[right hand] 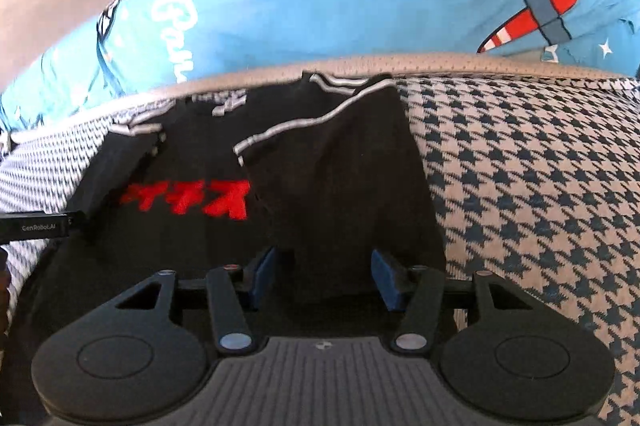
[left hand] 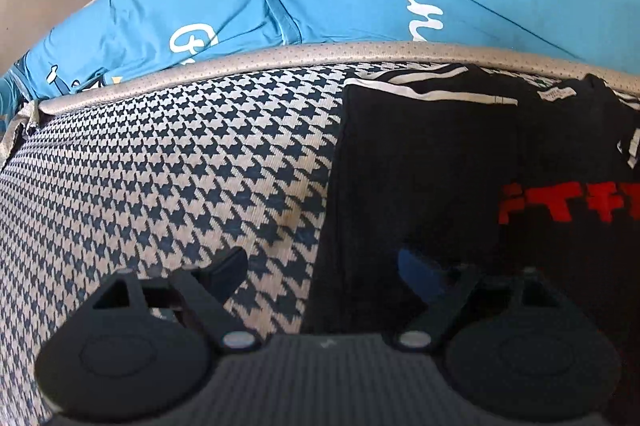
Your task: Fold clothes
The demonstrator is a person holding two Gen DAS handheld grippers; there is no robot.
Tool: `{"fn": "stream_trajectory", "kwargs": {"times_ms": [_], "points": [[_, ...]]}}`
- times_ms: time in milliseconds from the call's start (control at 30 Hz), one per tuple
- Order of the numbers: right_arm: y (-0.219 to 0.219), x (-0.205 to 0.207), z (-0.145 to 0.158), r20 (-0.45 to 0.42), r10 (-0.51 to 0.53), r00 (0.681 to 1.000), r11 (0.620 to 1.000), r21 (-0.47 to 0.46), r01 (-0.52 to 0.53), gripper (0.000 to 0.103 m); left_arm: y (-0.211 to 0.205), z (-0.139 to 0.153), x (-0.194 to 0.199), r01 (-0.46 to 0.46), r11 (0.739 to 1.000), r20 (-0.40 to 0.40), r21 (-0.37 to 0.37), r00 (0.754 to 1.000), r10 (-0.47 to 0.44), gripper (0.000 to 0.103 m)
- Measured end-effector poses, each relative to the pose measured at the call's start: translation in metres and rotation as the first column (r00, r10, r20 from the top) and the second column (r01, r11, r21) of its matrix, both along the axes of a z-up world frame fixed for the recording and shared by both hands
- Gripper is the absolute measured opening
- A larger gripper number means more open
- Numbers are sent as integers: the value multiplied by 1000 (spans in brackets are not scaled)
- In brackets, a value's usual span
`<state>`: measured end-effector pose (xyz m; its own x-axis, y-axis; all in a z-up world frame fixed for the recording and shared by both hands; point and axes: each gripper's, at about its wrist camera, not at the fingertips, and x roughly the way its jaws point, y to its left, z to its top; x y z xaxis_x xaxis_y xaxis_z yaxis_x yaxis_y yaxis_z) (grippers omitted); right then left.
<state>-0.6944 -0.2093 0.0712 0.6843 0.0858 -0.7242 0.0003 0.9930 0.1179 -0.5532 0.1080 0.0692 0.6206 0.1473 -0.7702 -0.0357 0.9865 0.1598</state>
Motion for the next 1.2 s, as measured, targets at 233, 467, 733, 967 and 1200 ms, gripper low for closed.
{"fn": "stream_trajectory", "kwargs": {"times_ms": [233,467,733,967,1200], "points": [[8,-16,-4,14,79,997,995,-67,-77,54,7,2,-19,-23,999,-14,-24,1000,22,93],[7,-39,-1,13,89,996,994,-57,-88,53,-7,15,-54,37,998,39,-41,999,-36,92],[11,-60,2,3,103,995,994,-31,-103,53,-37,13,-103,168,983,23,-69,986,-167,93],[20,-84,-4,-12,96,995,994,-42,-97,55,-51,-2,-139,206,977,14,-48,979,-206,95],[34,-112,-9,13,77,997,994,-83,-75,60,-43,-4,-158,167,982,16,-87,986,-167,101]]}}
